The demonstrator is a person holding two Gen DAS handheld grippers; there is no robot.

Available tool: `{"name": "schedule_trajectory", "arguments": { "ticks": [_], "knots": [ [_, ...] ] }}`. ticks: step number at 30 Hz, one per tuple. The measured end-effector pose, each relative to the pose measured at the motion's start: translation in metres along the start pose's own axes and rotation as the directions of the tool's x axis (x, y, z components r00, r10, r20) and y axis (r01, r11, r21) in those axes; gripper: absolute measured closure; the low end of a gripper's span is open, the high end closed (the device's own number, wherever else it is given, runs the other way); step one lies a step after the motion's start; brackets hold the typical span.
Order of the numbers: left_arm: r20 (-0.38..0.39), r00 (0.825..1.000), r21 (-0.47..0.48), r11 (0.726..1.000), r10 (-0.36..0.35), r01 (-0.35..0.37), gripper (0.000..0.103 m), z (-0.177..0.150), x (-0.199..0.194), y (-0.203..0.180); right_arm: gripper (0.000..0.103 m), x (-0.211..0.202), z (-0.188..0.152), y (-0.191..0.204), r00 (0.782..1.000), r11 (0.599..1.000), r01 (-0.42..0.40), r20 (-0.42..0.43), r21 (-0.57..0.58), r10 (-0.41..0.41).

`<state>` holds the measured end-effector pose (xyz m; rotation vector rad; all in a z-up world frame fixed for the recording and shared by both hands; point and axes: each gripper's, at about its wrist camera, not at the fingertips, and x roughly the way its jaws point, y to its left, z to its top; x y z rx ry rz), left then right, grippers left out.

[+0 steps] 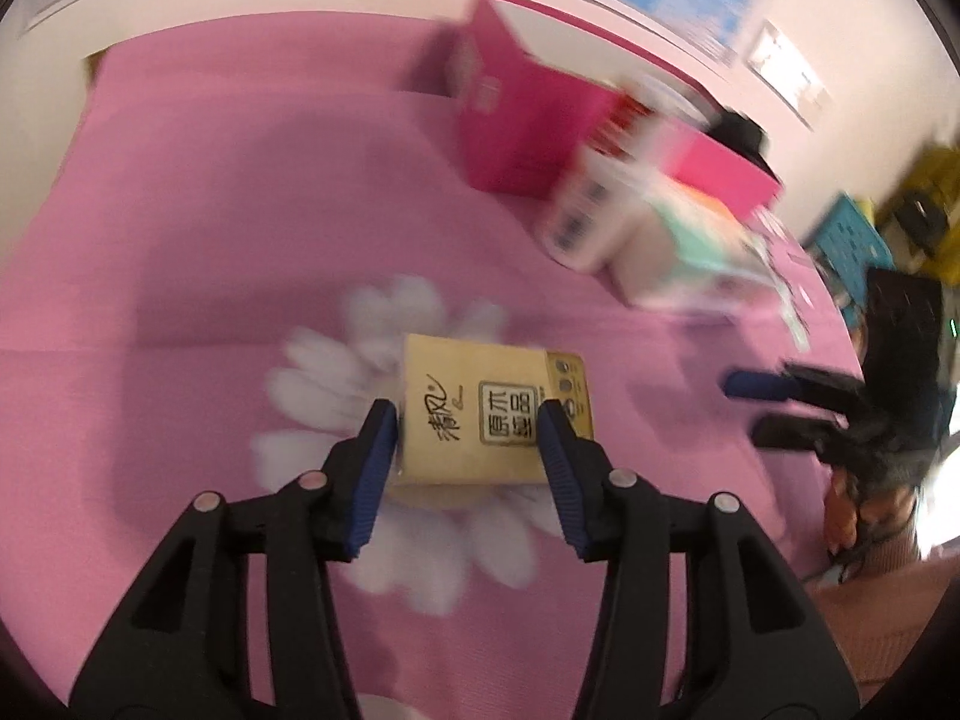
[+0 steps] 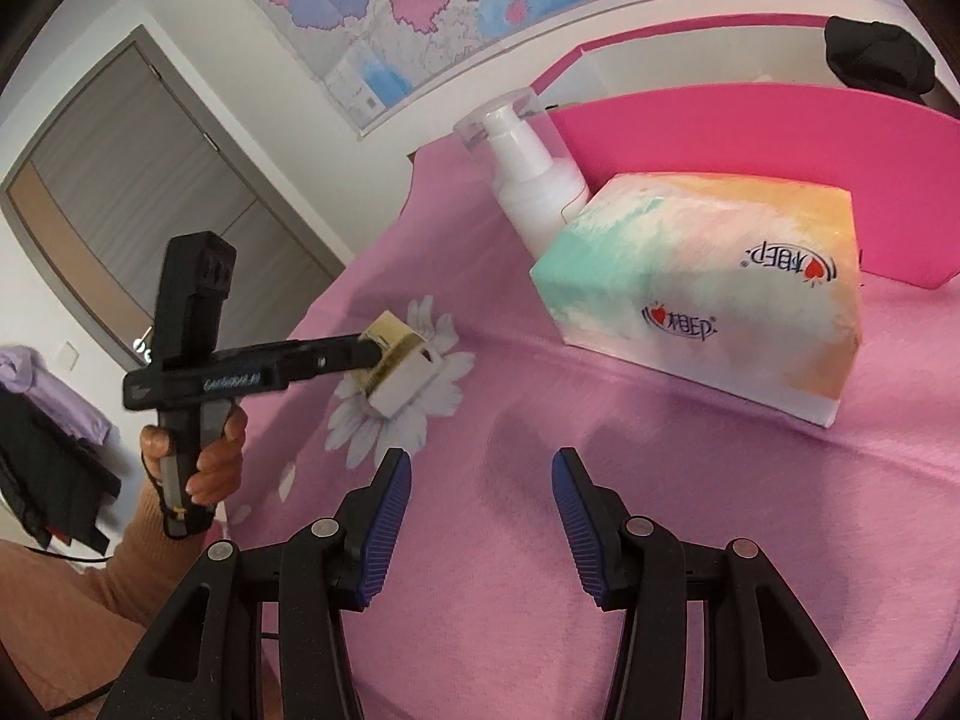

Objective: Organize soft objects
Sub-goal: 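Close the right gripper on the yellow tissue pack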

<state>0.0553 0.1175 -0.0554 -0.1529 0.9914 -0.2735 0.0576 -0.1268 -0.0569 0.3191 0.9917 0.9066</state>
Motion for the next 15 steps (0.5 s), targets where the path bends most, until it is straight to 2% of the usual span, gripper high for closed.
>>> {"name": "schedule_trajectory", "arguments": {
  "ticks": [5, 9, 15],
  "knots": [
    [-0.036, 0.996, 0.07, 0.994, -0.082, 0.085, 0.052, -0.012, 0.009, -0.043, 0.053, 0.0, 0.0, -0.003, 1.0, 1.0, 0.004, -0.003, 0.013, -0.004],
    [-0.056, 0.988, 0.09, 0.985, -0.142, 0.147, 0.053, -0.017, 0.013, -0.065, 0.053, -0.001, -0.003, -0.004, 1.0, 1.0, 0.011, -0.002, 0.017, -0.011],
    [-0.074, 0.981, 0.104, 0.977, -0.182, 0.189, 0.065, -0.022, 0.02, -0.086, 0.053, -0.01, -0.01, -0.009, 1.0, 0.999, 0.029, -0.002, 0.03, -0.029]
  ]
}}
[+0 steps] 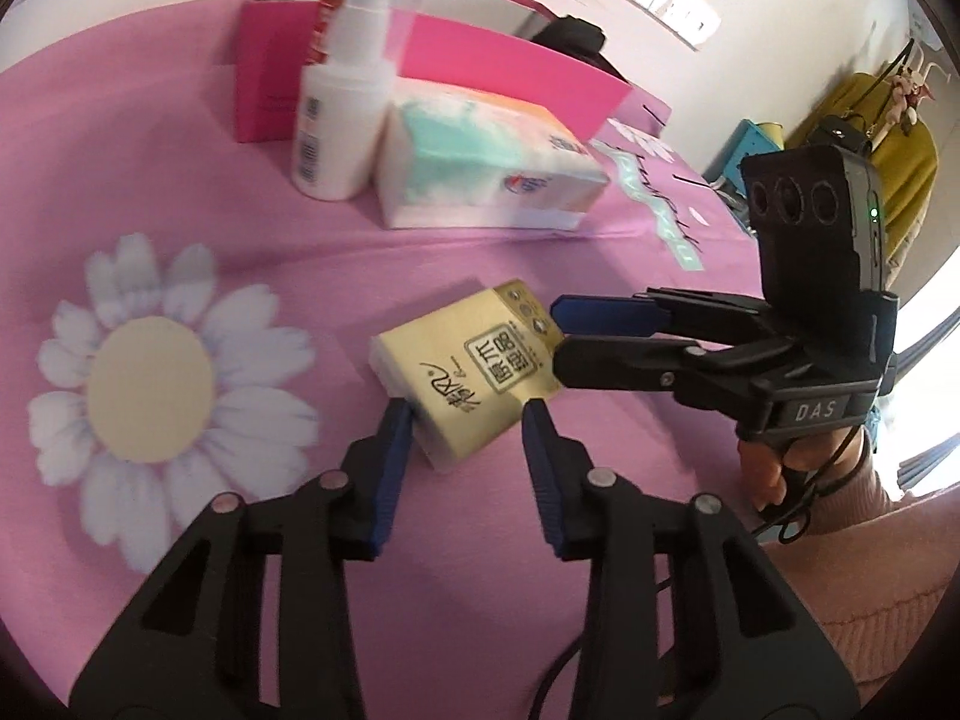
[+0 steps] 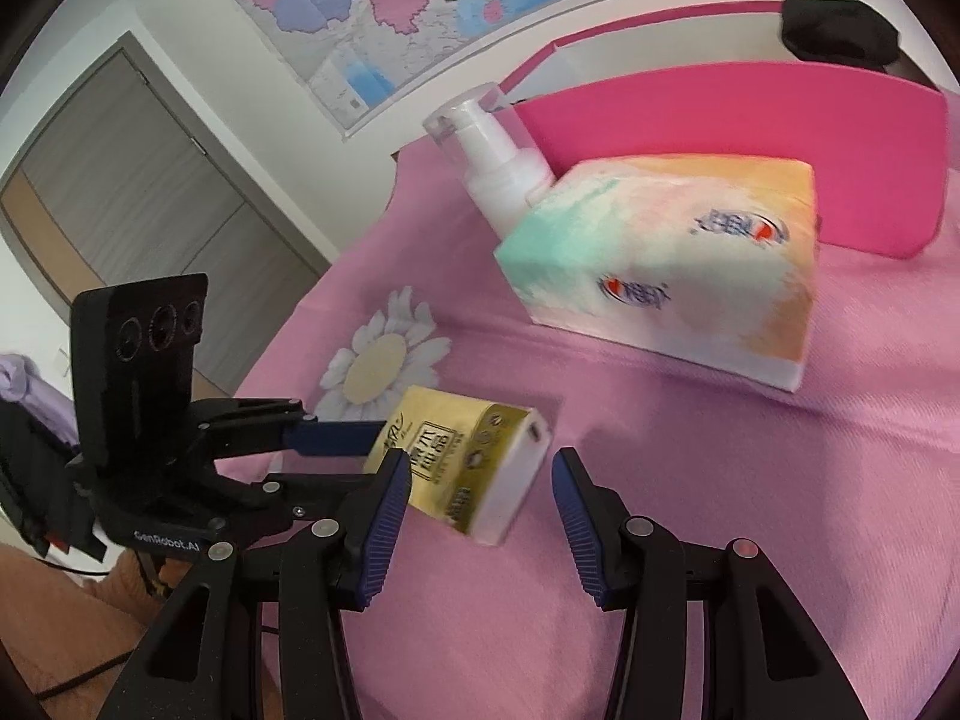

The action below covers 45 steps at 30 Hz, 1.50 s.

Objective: Organize soft objects
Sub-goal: 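Close the right gripper on the yellow tissue pack, then lift the yellow tissue pack and carry it toward the pink box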

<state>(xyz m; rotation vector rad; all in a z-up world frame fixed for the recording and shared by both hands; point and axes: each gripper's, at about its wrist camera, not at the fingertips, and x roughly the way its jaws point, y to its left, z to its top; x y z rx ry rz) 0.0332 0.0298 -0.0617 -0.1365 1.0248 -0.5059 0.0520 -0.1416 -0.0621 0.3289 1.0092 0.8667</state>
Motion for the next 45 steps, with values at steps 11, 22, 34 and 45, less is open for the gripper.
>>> {"name": "schedule_trajectory", "arguments": {
  "ticks": [11, 22, 34, 45],
  "knots": [
    [0.017, 0.999, -0.033, 0.999, 0.037, -0.037, 0.066, 0.009, 0.005, -0.002, 0.056, -0.006, -0.004, -0.01, 1.0, 0.999, 0.001, 0.024, 0.035, -0.002],
    [0.008, 0.999, -0.028, 0.999, 0.032, -0.031, 0.066, 0.011, 0.01, -0.01, 0.071, -0.005, -0.007, -0.016, 1.0, 0.998, 0.006, 0.022, 0.056, -0.007],
    [0.002, 1.0, -0.007, 1.0, 0.028, -0.028, 0.066, 0.012, 0.01, -0.019, 0.071, -0.013, -0.01, -0.013, 0.999, 0.998, 0.038, 0.034, 0.044, -0.039],
    [-0.012, 1.0, 0.004, 1.0, 0.017, -0.017, 0.066, 0.017, 0.02, -0.028, 0.071, -0.027, -0.02, -0.021, 0.998, 0.997, 0.051, 0.038, 0.066, -0.053]
  ]
}}
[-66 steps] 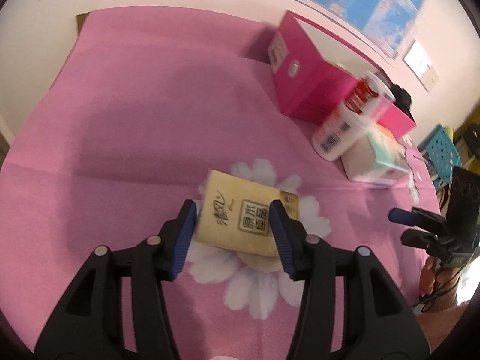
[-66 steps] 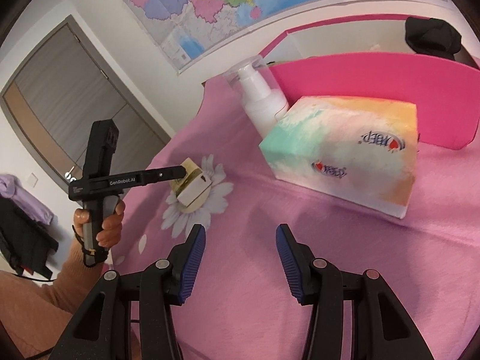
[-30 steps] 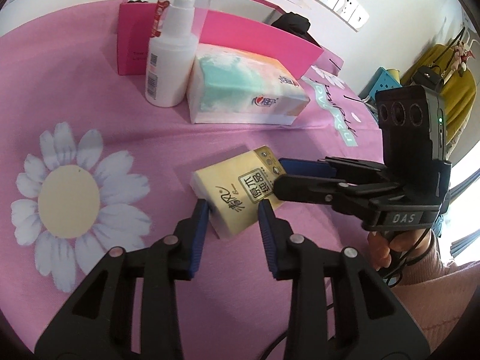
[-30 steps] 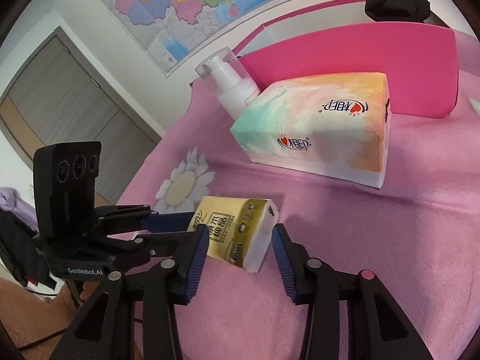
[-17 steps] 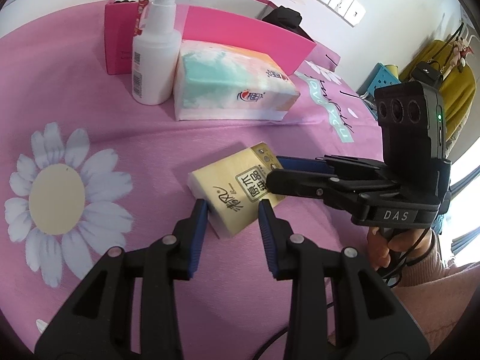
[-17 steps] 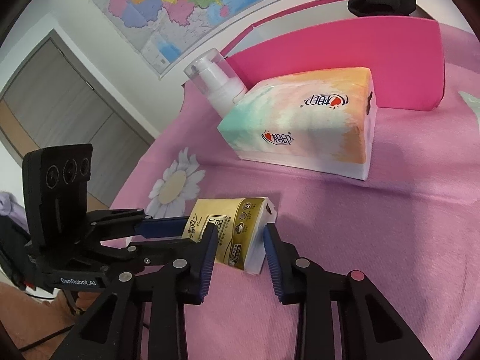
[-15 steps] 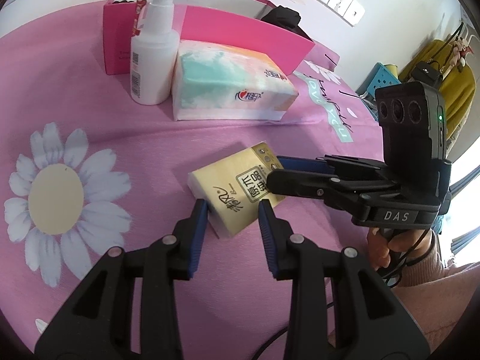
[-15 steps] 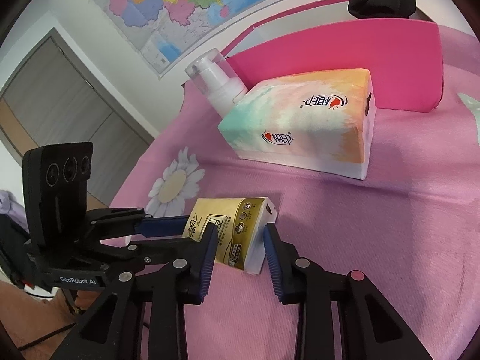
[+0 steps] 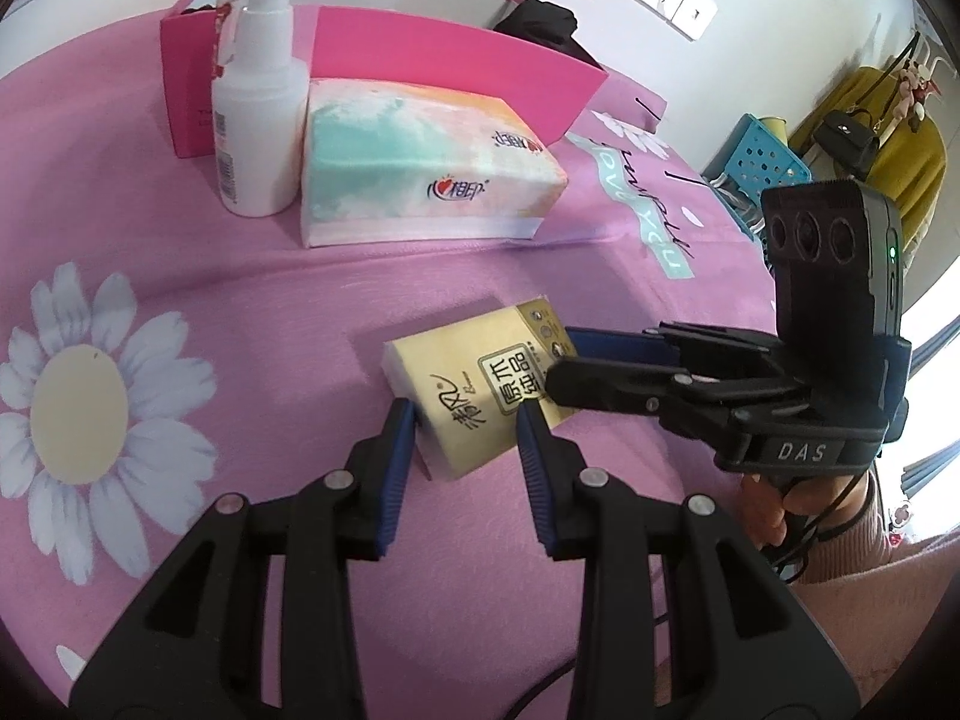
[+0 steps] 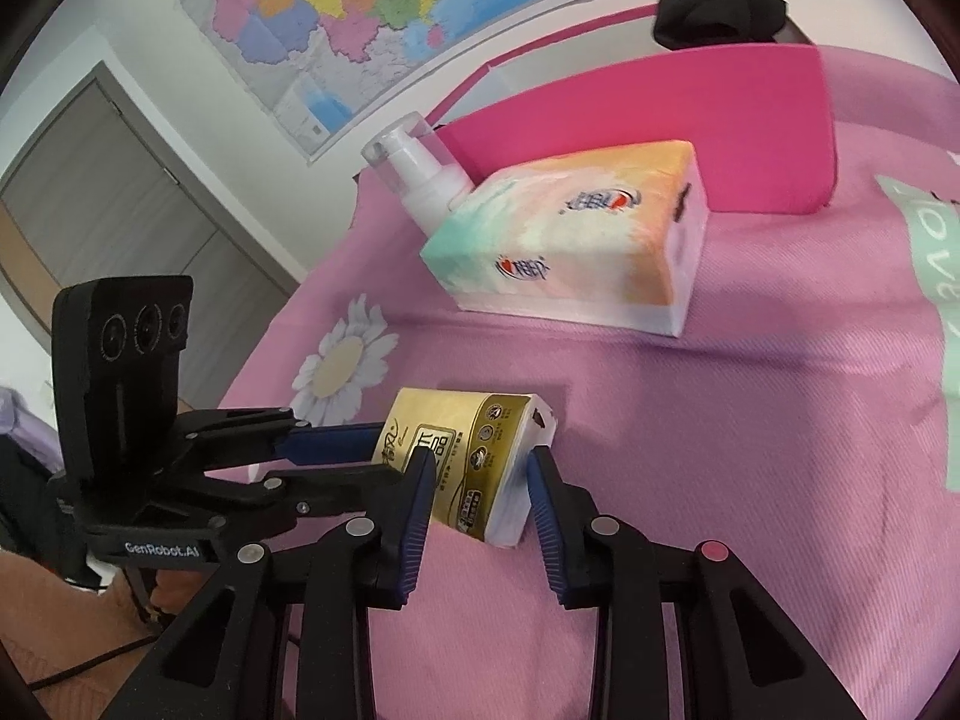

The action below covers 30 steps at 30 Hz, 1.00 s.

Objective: Organize soft objects
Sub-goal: 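Lift the yellow tissue pack and carry it toward the pink box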

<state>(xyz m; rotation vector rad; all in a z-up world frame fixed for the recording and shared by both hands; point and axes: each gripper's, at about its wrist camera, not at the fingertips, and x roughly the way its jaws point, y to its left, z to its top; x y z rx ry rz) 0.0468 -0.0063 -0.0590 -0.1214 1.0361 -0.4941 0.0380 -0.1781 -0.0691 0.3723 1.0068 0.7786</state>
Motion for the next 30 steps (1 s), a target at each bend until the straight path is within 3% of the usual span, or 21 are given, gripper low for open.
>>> {"name": "schedule_trajectory", "arguments": {
  "ticks": [6, 30],
  "knots": [
    [0.004, 1.0, 0.0, 1.0, 0.0, 0.0, 0.066, 0.003, 0.0, 0.001, 0.069, -0.001, -0.001, -0.01, 1.0, 0.999, -0.01, 0.014, 0.051, 0.01],
    [0.039, 0.999, 0.029, 1.0, 0.007, -0.008, 0.066, 0.012, -0.01, -0.015, 0.069, -0.012, 0.002, -0.001, 0.999, 1.0, 0.008, 0.047, 0.009, -0.009]
  ]
}}
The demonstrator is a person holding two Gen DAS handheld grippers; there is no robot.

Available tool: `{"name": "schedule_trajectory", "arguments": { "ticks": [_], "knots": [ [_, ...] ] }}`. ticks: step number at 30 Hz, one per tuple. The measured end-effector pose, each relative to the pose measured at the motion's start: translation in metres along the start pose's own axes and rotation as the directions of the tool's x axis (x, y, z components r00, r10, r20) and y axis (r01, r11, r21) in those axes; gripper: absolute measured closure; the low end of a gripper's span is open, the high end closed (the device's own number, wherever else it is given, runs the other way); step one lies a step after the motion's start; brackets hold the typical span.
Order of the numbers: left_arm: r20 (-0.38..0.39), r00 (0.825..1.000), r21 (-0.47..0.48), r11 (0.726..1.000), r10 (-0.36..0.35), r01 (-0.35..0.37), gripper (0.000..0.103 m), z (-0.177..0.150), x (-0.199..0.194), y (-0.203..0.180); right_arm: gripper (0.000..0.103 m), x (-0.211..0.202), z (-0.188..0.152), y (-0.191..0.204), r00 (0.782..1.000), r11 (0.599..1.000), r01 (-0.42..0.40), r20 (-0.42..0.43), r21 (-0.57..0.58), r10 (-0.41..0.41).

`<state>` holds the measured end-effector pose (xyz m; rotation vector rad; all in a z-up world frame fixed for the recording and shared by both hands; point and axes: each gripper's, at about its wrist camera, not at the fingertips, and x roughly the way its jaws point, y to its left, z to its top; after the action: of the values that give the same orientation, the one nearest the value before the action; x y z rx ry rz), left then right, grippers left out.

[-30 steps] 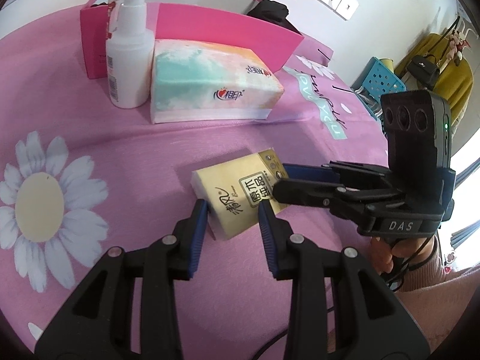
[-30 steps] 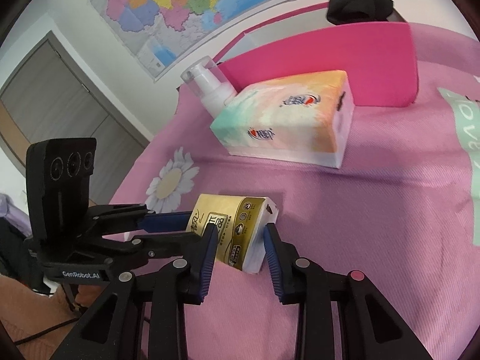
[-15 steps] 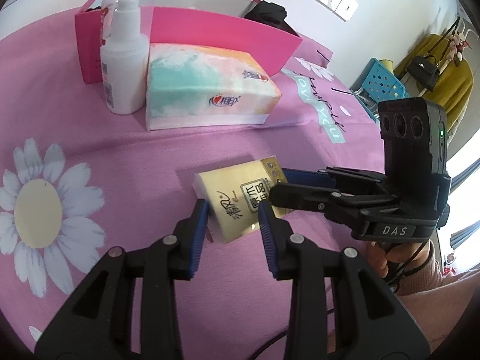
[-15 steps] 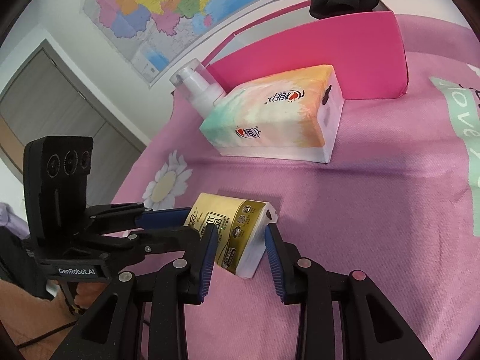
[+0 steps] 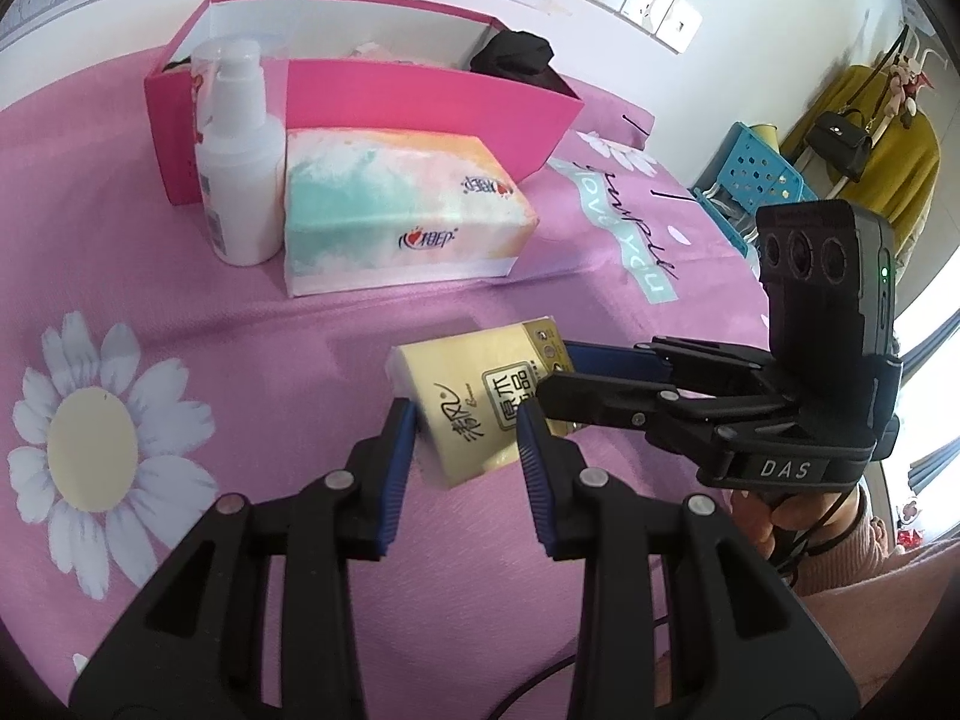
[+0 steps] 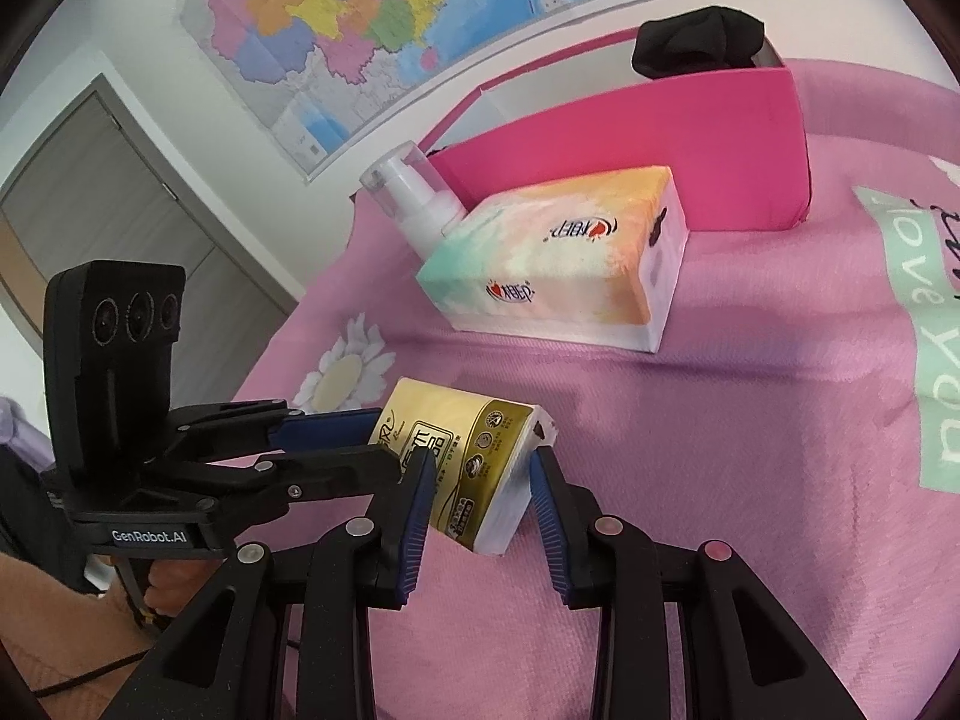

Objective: Organize soft objects
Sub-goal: 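Lift the yellow tissue pack and carry it toward the pink box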

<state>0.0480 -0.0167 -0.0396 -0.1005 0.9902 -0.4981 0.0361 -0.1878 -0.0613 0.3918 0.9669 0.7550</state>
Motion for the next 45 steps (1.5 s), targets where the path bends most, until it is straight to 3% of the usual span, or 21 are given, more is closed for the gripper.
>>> {"name": "schedule_trajectory", "arguments": {
  "ticks": [45],
  "knots": [
    [0.073, 0.997, 0.041, 0.999, 0.015, -0.018, 0.066, 0.013, -0.021, -0.012, 0.069, -0.028, 0.021, 0.012, 0.996, 0.997, 0.026, 0.086, -0.067, -0.02]
  ]
}}
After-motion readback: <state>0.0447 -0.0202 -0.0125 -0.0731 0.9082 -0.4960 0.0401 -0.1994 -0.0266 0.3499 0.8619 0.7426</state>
